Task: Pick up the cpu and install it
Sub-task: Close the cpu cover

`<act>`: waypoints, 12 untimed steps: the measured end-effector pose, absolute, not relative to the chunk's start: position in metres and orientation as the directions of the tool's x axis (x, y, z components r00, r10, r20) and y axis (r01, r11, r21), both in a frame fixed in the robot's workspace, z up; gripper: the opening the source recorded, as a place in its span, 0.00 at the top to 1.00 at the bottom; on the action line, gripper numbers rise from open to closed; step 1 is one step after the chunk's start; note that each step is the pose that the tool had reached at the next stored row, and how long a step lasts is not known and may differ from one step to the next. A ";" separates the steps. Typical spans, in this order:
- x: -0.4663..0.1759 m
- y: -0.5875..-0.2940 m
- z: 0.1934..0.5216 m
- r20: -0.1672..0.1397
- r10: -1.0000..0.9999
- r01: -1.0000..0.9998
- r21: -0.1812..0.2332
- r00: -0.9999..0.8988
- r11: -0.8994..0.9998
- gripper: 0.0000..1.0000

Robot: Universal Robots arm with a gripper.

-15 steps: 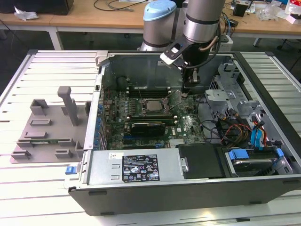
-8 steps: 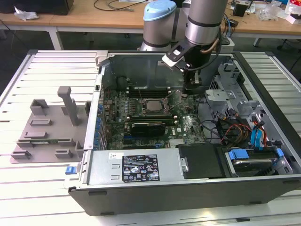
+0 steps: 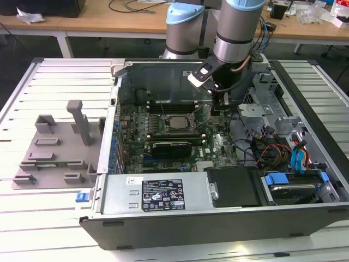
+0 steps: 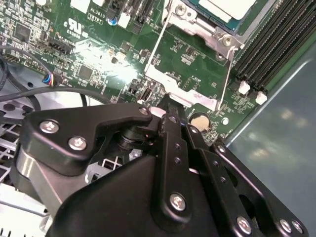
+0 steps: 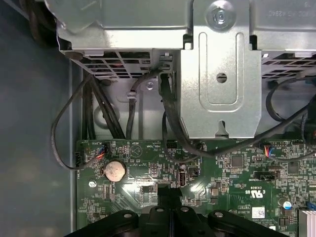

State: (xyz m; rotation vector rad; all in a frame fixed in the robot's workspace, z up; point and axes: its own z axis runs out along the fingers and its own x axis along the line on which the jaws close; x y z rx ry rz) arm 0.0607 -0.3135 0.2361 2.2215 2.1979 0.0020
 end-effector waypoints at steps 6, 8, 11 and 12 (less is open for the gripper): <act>0.056 -0.313 0.236 -0.011 1.000 1.000 0.013 0.011 -0.011 0.89; 0.056 -0.313 0.236 -0.011 1.000 1.000 0.013 0.011 -0.011 0.89; 0.055 -0.313 0.236 -0.011 1.000 1.000 0.013 0.011 -0.011 0.89; 0.055 -0.313 0.236 -0.011 1.000 1.000 0.013 0.011 -0.011 0.89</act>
